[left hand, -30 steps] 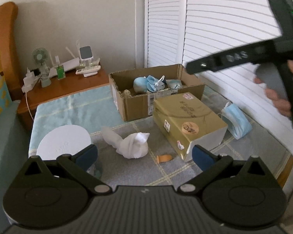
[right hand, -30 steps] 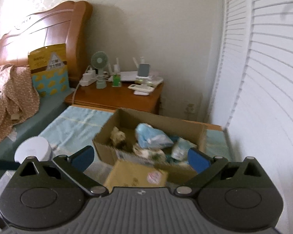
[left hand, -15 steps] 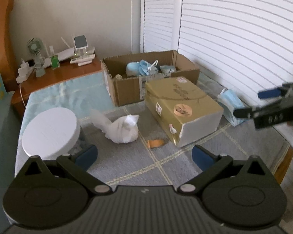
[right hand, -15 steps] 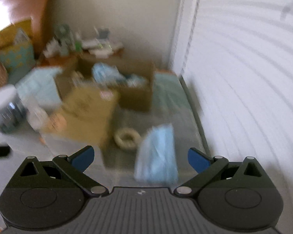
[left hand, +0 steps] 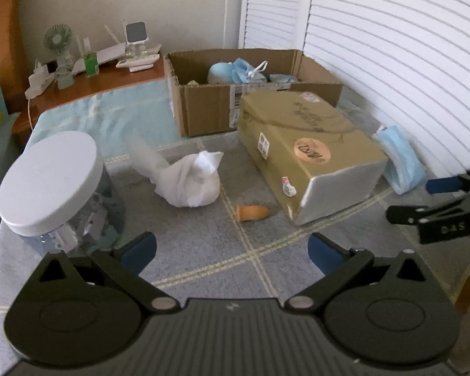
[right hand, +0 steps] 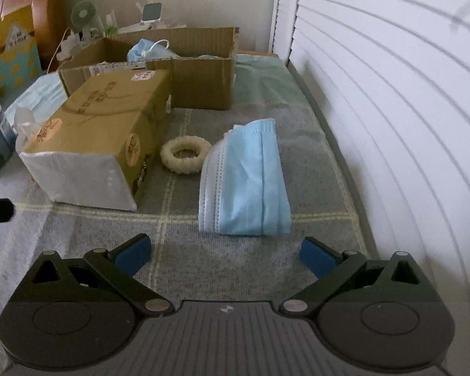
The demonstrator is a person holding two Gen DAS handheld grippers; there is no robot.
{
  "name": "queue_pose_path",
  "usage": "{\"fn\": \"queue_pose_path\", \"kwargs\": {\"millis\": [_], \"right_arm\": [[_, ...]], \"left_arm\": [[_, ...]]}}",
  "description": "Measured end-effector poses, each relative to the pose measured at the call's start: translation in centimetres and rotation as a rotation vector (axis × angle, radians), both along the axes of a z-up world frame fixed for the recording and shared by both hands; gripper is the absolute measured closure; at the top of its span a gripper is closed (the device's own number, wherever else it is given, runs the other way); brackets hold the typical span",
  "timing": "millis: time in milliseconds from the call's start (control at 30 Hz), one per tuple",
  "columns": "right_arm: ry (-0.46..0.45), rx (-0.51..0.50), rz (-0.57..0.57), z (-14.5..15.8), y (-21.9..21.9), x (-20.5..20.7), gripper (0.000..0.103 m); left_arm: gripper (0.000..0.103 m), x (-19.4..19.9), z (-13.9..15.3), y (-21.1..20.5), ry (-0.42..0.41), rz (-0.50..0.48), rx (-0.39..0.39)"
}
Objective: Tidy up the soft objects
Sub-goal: 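Move both tools back over the bed toward the remaining items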
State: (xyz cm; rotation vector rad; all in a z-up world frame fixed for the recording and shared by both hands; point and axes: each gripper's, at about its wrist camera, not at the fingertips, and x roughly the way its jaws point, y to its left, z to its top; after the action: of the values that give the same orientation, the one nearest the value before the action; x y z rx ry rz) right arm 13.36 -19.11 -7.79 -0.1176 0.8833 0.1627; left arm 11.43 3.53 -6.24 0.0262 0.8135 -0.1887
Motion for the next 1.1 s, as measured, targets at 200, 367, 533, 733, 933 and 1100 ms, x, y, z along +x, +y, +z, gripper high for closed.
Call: {"fn": "queue_pose_path", "kwargs": {"millis": [200,367,533,733,933,1100], "right_arm": [[-0.034,0.003,-0.022,-0.2,0.0,-0.7,0.000],[-0.036,0.002,-0.026,-0.2,0.0,-0.8,0.000],[-0.036,0.002,-0.027,-0.2,0.0,-0.7,0.000],[-0.036,0.001,-0.027,-0.2,0.1,-0.8,0.000],[-0.034,0.000,-0.028,-0.2,0.1,-0.7,0.000],[-0.034,0.000,-0.028,-0.2,0.1,-0.7,0.000]], "left_arm": [[0.016,0.5,-0.4,-0.5,-0.028,0.023,0.022],[0.036,0.9,-0.4,-0.3,-0.032,0.032,-0.021],[0.047,1.7,-0.5,-0.4,-0.040,0.030,-0.066],[0.053,2.0,-1.1,-0.9,-0.041,0.036,-0.041],[0.053,1.4,-1.2,-0.2,-0.054,0.050,0.028],[0.056,1.4,-1.2,-0.8,-0.073,0.023,0.037]]}}
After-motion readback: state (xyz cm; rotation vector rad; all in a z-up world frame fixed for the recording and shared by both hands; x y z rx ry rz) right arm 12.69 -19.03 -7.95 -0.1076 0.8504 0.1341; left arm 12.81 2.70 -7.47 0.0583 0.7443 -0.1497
